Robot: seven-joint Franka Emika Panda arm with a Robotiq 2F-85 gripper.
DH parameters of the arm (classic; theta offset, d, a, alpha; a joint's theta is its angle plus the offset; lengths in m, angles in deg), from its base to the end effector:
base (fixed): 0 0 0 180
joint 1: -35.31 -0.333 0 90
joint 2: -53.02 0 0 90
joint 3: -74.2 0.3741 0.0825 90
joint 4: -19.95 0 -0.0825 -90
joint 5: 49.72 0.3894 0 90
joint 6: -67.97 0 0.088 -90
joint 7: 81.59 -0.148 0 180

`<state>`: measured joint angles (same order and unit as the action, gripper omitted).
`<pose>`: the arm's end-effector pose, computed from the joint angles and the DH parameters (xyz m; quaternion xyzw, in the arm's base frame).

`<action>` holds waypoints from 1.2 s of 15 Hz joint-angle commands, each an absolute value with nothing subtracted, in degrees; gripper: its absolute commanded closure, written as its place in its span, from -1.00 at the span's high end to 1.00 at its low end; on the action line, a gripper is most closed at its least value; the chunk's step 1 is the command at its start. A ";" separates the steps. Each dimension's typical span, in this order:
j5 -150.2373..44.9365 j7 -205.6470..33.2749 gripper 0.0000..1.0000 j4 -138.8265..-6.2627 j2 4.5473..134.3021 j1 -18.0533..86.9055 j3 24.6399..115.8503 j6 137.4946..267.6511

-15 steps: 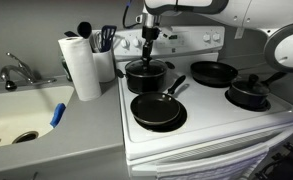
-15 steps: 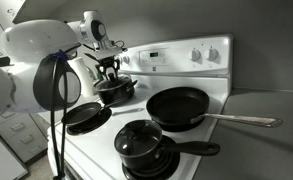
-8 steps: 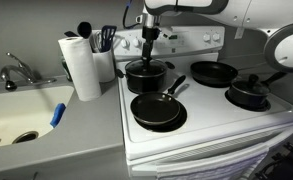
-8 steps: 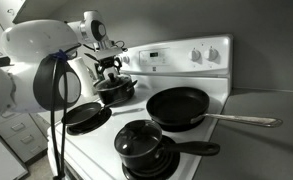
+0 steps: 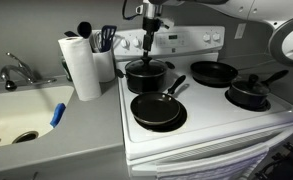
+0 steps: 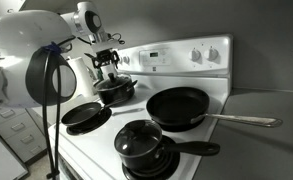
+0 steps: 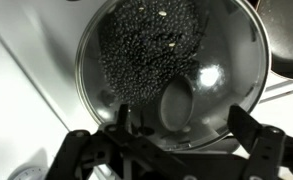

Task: Cover the big pot with the lid on the stove

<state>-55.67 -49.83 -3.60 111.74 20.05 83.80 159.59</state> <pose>0.8065 0.2620 0.4617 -0.8992 -0.4290 -0.0856 0.0109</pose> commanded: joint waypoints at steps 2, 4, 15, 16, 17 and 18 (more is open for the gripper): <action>-57.65 -49.44 1.00 -5.41 108.06 19.35 82.92 158.09; -57.08 -48.69 1.00 0.75 110.69 18.02 81.25 156.51; -58.11 -56.31 1.00 -3.54 105.95 15.51 78.41 156.48; -57.57 -57.54 1.00 -3.67 105.82 15.50 78.60 155.56; -57.35 -59.11 1.00 -3.39 105.81 15.38 78.53 154.23; -56.94 -60.59 1.00 -3.20 105.75 15.40 78.66 152.71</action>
<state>-58.46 -57.16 -1.31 107.66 15.71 79.65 156.45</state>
